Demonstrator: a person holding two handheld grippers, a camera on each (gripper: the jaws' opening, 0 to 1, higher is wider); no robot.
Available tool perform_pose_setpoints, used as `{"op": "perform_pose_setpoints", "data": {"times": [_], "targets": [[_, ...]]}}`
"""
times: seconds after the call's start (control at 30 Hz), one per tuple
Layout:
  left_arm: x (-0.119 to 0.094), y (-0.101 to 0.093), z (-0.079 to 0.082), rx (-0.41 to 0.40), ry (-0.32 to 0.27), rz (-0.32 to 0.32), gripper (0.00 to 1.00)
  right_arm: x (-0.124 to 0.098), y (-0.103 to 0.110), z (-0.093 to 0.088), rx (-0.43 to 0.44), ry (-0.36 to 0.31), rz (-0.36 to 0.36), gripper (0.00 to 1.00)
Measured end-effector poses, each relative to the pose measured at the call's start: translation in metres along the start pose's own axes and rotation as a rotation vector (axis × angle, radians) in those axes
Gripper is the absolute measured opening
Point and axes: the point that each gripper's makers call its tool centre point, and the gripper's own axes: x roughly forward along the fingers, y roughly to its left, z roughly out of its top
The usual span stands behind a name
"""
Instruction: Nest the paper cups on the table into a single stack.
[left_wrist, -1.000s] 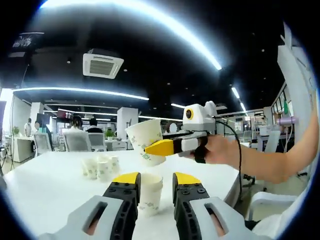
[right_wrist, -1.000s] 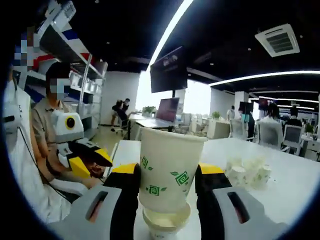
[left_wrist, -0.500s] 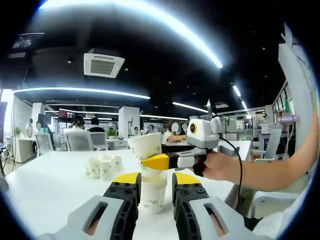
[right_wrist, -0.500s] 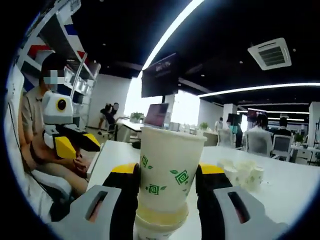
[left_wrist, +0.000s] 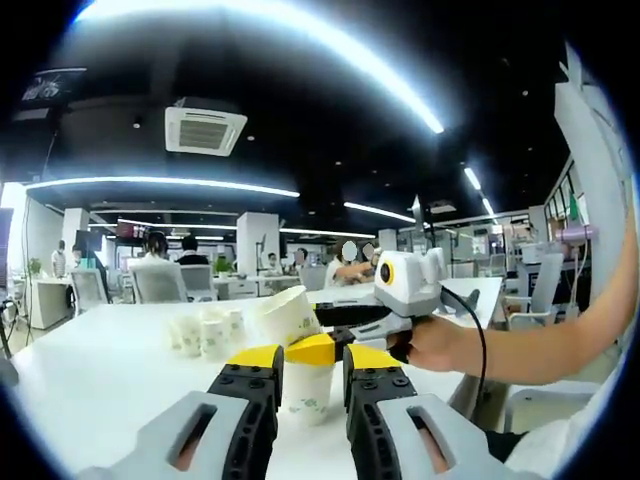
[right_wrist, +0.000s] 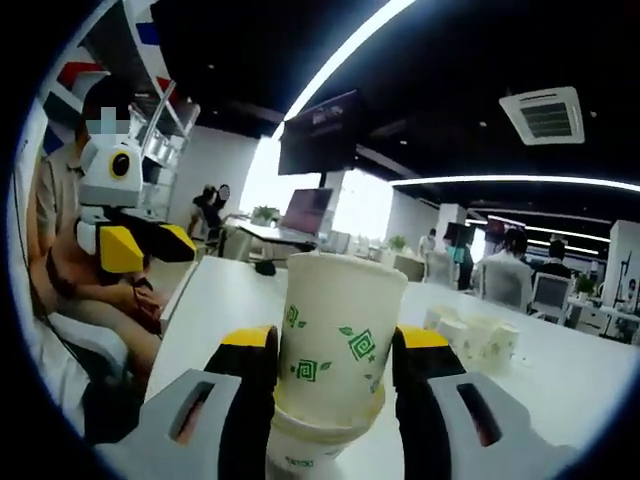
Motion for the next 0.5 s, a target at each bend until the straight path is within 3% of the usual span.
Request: {"op": "perform_pose_setpoints", "data": {"times": [0.5], "targets": [[0.0, 0.003, 0.0, 0.006, 0.002, 0.001, 0.25, -0.016, 0.001, -0.011, 0.07, 0.026, -0.033, 0.72]]}}
